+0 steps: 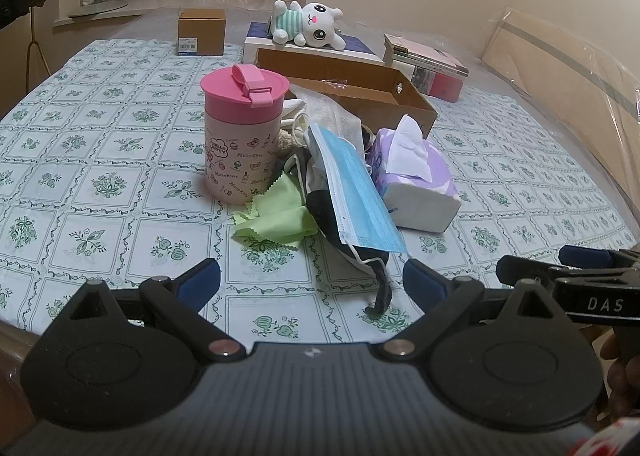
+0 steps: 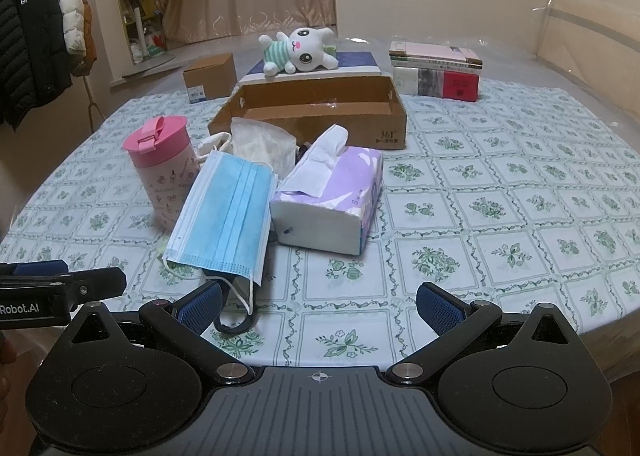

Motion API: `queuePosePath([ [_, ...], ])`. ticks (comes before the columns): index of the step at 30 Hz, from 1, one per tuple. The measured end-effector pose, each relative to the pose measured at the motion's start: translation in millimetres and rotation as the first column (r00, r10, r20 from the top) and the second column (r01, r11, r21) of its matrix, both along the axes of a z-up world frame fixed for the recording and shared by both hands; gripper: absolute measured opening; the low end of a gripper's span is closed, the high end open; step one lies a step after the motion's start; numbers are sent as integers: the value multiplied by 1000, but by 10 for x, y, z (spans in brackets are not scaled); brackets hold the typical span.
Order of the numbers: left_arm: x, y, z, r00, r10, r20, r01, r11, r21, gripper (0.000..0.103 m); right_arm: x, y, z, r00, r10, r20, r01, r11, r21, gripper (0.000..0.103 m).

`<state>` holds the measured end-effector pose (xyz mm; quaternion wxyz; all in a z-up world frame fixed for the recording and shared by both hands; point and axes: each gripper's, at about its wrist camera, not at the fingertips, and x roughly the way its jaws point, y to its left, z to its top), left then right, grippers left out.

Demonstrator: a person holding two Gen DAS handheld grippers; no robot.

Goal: Organize soft objects

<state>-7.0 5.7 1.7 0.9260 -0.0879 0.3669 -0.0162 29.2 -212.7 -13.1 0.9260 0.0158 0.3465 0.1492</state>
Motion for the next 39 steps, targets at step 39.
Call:
queuePosePath([
  [39, 689, 773, -374, 997, 65, -36, -65, 998, 3, 95, 757, 505, -263, 990, 134, -33, -127, 977, 174, 102],
])
